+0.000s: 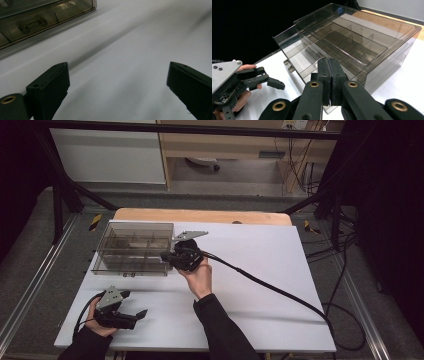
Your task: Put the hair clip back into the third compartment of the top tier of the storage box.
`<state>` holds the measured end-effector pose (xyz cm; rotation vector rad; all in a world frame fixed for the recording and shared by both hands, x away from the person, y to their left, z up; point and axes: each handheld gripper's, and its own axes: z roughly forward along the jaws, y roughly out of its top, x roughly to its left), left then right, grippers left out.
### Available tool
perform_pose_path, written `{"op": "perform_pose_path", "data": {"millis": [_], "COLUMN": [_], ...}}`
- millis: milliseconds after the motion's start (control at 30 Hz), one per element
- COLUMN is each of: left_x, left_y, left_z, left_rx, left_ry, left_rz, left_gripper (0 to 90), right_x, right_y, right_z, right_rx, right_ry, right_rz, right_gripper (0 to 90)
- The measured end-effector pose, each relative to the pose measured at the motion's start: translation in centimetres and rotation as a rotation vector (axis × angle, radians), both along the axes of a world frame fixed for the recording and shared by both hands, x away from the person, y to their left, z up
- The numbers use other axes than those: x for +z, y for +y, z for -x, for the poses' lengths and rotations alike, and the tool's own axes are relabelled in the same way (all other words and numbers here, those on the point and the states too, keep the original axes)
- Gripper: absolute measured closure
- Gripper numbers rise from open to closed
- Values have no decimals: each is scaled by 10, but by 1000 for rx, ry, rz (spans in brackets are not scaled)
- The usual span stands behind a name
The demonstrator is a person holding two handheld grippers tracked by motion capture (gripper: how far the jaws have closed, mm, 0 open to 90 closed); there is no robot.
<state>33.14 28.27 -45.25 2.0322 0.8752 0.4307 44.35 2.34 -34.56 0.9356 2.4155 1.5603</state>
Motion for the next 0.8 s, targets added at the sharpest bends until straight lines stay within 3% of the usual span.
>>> {"op": "perform_pose_path", "data": {"millis": [800], "left_x": [0], "left_y": [0], "left_z": [0], "left_rx": [-2], "left_ry": [3], "left_rz": [-1], "left_gripper": [44], "right_x": [-17], "right_y": [23], "right_z": [-8], "right_rx": [3], "right_ry": [24], "right_rz": [43], "right_gripper": [894]}}
